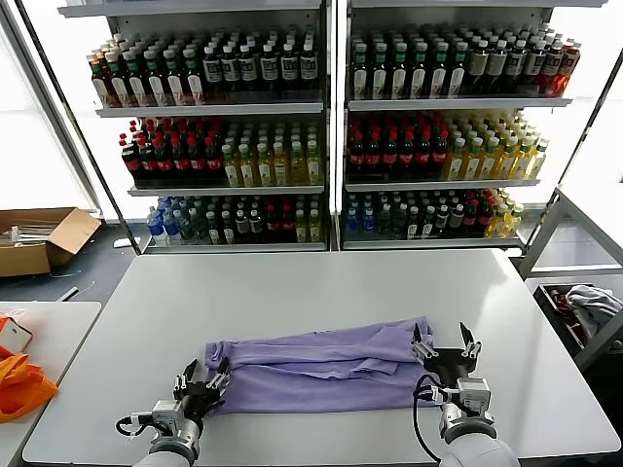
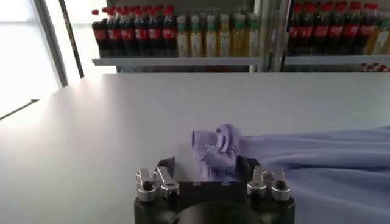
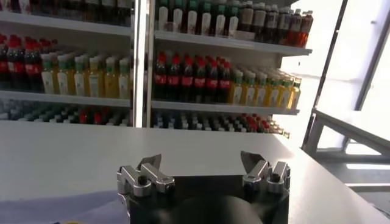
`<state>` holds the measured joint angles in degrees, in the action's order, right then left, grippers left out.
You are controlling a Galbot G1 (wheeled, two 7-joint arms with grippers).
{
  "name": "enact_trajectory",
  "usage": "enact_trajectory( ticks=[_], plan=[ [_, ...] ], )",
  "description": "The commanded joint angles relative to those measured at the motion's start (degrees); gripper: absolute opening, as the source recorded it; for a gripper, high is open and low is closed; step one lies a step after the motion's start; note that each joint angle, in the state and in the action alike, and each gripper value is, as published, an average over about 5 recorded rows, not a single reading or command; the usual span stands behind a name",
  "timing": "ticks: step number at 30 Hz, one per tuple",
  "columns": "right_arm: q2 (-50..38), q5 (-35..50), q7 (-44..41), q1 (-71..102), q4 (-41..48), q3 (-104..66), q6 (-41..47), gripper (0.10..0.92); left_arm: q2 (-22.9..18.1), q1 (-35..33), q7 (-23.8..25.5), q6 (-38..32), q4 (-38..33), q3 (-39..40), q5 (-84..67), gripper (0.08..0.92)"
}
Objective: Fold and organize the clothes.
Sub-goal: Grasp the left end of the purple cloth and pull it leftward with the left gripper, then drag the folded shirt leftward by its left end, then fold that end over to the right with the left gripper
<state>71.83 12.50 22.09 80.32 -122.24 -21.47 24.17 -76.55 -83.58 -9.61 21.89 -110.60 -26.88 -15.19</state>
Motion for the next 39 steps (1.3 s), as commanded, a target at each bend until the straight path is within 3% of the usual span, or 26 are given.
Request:
enact_trajectory(
  ticks=[1,11,18,25,31,35,39],
  plan=[
    [0.02,0.12,0.00,-0.65,0.25,0.33,0.04,0.823,-0.08,-0.91,1.33,0.15,-0.20,-0.13,-0.63,0.594],
    [-0.04,1.50,0.47,-1.86,0.99,-0.33,0.26,0.823,1.29,0.08,0.31,-0.39,0.56,-3.53,-3.28,0.308],
    [-0.44,2.73,0.96,-3.11,1.18,-1.77,0.48,0.823,7.60,0.83,-0.08,-0.59,-1.77,-14.74,-8.62,0.119],
    [-0.76,3.56,1.14,-5.07,1.72,-1.70,0.86,0.823,20.24,2.64,1.50,0.33,-1.17,-29.25,-10.26,0.097],
    [-0.77,3.80,1.22,-5.18,1.77,-1.39,0.73,0.823,27.79,3.42,4.36,-0.52,4.82,-31.47,-3.63,0.097],
    [-0.72,3.98,1.23,-4.41,1.75,-1.94,0.41,0.823,26.69,2.78,4.71,-0.95,4.49,-28.72,-1.48,0.097],
    [-0.56,3.95,1.22,-3.18,1.47,-2.77,0.13,0.823,21.48,2.03,4.81,-0.94,2.09,-21.83,0.09,0.097]
  ],
)
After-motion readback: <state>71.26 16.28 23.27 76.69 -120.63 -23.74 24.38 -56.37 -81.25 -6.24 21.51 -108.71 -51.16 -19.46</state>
